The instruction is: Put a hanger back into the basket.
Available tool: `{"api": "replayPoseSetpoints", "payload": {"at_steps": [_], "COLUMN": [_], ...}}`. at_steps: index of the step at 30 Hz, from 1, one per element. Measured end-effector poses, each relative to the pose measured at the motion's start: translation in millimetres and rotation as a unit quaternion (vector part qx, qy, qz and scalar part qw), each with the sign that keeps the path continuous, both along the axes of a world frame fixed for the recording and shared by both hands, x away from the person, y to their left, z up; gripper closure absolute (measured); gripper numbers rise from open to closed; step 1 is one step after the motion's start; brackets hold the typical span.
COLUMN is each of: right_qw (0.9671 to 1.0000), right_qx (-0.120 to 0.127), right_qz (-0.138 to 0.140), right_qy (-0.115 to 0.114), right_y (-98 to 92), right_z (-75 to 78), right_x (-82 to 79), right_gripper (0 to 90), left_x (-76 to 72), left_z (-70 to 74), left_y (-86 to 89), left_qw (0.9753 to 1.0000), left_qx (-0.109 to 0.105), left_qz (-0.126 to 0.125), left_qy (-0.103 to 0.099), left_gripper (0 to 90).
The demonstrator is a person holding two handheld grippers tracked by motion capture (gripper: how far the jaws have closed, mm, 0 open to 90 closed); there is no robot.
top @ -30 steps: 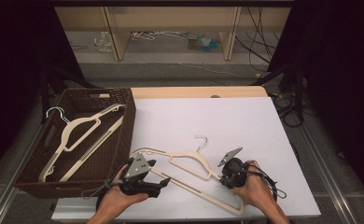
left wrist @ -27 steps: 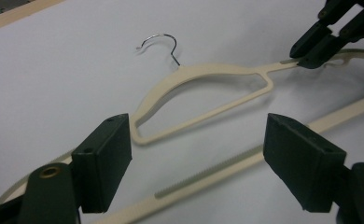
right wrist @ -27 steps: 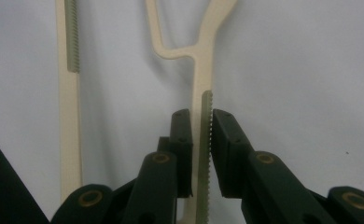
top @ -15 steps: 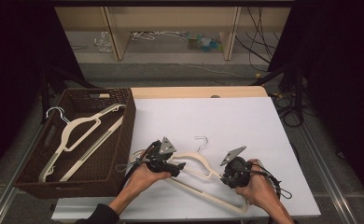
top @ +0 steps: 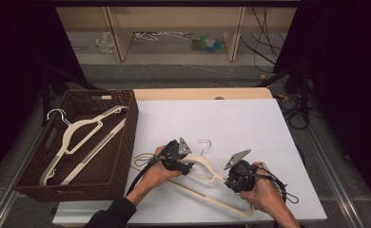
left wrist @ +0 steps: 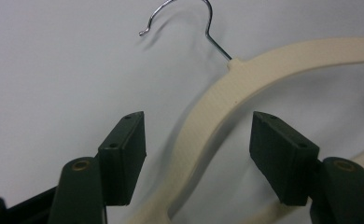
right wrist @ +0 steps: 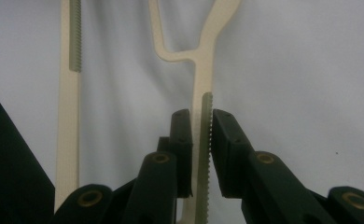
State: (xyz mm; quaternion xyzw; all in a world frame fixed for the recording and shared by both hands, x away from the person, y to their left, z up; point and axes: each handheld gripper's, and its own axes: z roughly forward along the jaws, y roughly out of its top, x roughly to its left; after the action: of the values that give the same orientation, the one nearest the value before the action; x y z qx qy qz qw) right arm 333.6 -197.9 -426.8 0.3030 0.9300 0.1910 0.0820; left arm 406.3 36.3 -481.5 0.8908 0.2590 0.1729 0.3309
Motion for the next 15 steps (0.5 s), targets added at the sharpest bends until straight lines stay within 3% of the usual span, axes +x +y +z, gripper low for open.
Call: {"api": "replayPoseSetpoints", "payload": {"at_steps": [10,15], "right_qw": [0.9999,0.9999], "right_qx": [0.002,0.003], "right_qz": [0.012,0.016], "right_qy": [-0.004,-0.004], "right_y": [1.0,0.8], "right_z": [3.5,2.9], "right_x": [-1.7,-1.7], "right_gripper": [79.2,79.1], "left_x": [7.8,6.0], "left_z": [-3.0,-1.4], "left_y": [-7.5,-5.4], "left_qw": [0.9986,0.9968], "left_qx": [0.02,0.023], "left_qz": [-0.047,-0.076], "left_qy": [-0.013,-0.007], "left_gripper": [46.8,59.6]}}
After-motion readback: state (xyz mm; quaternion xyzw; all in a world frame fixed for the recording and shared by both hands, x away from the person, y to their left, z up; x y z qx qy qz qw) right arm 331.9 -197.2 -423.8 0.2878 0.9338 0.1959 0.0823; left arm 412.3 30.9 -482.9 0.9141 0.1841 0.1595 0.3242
